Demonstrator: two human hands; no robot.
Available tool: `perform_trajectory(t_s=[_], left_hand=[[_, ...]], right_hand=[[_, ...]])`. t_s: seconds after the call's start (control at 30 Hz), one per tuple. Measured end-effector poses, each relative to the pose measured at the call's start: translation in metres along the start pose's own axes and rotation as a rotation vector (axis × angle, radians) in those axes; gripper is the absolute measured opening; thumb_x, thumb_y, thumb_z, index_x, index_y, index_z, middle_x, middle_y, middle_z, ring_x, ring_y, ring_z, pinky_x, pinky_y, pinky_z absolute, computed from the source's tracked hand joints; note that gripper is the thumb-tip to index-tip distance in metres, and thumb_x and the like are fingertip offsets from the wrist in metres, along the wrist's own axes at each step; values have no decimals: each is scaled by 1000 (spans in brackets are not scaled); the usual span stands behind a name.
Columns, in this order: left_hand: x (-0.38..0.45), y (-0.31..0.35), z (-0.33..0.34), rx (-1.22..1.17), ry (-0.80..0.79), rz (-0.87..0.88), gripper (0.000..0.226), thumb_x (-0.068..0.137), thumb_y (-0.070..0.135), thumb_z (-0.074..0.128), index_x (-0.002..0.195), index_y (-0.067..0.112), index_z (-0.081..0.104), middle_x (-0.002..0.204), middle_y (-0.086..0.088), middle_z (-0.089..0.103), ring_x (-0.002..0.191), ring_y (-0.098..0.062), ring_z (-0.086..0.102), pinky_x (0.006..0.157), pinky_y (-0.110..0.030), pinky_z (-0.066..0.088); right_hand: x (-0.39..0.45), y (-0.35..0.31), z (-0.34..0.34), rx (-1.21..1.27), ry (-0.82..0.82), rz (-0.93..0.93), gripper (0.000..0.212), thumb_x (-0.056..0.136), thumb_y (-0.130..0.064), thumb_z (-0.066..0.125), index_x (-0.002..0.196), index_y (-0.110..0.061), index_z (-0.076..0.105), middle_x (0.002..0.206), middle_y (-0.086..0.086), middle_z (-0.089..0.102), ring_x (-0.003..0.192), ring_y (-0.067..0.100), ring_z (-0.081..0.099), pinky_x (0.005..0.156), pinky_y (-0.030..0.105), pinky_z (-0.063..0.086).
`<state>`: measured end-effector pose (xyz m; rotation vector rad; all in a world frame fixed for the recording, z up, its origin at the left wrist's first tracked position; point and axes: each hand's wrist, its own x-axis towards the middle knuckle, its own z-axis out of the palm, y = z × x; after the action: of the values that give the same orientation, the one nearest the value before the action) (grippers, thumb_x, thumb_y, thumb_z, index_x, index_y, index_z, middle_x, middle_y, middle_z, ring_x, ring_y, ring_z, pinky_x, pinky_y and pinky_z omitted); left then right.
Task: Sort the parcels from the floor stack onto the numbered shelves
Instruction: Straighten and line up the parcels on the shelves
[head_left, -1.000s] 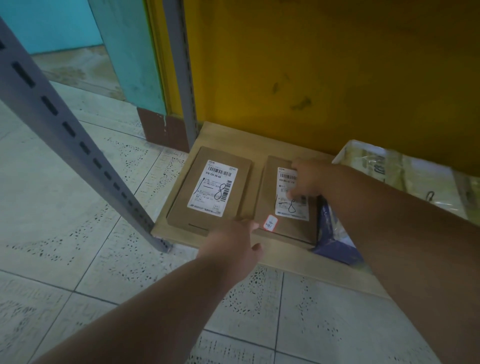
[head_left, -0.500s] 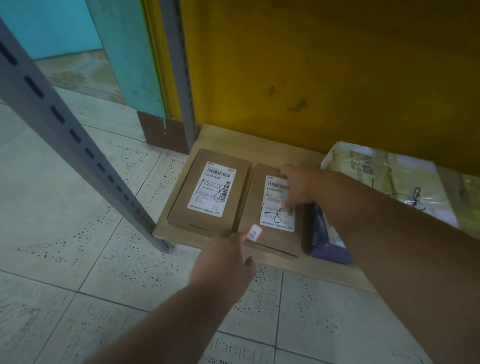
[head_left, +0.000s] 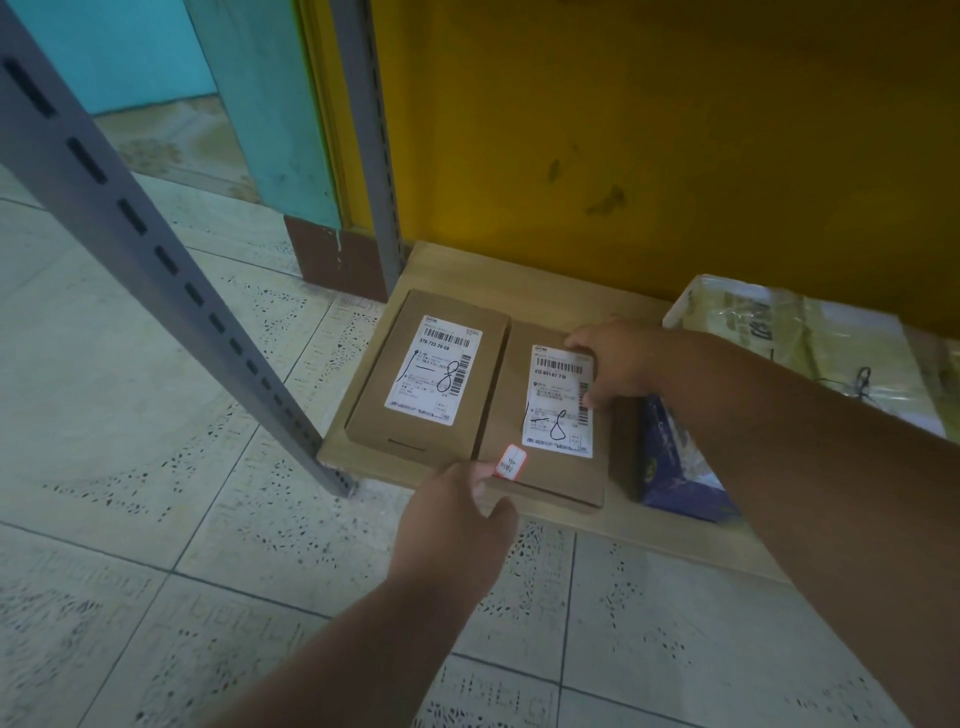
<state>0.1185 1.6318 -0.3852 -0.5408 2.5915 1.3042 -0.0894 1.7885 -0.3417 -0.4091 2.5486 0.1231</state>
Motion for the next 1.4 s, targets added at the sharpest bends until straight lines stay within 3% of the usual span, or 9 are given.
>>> perform_trajectory(t_s=[0.23,0.33,0.5,0.7,0.83,1.0,1.17,1.33,1.4], left_hand=[[-6,-1,9,-36,15,-1,46,92,36,61,137,32,56,137,14,58,120,-6,59,102,-34,51],[-8,0,11,-61,13,4,46,94,34,61,139,31,55,137,13,58,123,-6,57,105,-35,49],[-8,0,12,-85,18,11,46,93,32,62,139,31,55,137,12,56,120,-5,56,103,-30,49],[-15,4,10,-94,21,19,45,92,30,65,136,31,54,135,13,53,113,-3,55,97,-24,48],[-23,19,13,-79,-16,55,44,91,28,67,133,29,56,129,11,57,112,-2,58,98,-27,52],[-21,56,24,-88,-110,148,39,91,22,65,128,28,57,120,10,60,100,1,60,91,-31,56],[-13,90,39,-66,-178,222,34,93,28,65,126,31,58,111,12,62,96,-3,61,69,-13,42],[-2,124,51,29,-232,308,19,96,36,58,106,20,62,99,0,64,91,-22,62,83,-39,54],[-1,134,57,30,-262,288,25,97,43,56,104,20,61,96,1,63,89,-23,61,82,-40,53]], right_hand=[[4,-4,1,-47,1,-28,60,82,-36,77,135,-26,52,129,6,51,104,21,57,83,32,46],[6,-6,1,-52,0,-18,56,85,-38,74,135,-24,53,127,6,54,104,21,59,85,33,49],[5,-7,2,-48,3,-8,54,87,-41,71,134,-22,54,125,5,59,105,21,60,87,35,51],[-10,-11,3,-81,116,-1,38,90,-38,67,119,-17,57,111,5,61,87,18,55,67,29,43],[-41,-4,-1,7,298,-45,33,89,-40,64,111,-17,55,111,8,58,95,26,57,79,38,50],[-98,27,1,84,437,-40,50,91,-40,65,134,-17,54,133,10,52,113,28,56,92,35,47],[-138,57,9,333,674,-29,38,89,-30,70,124,-18,64,117,3,58,95,14,59,84,27,47],[-157,94,26,401,742,123,37,88,-28,71,123,-18,65,122,2,58,102,16,59,88,25,44],[-160,111,32,404,747,186,36,88,-29,71,122,-18,65,122,3,58,103,18,59,85,23,41]])
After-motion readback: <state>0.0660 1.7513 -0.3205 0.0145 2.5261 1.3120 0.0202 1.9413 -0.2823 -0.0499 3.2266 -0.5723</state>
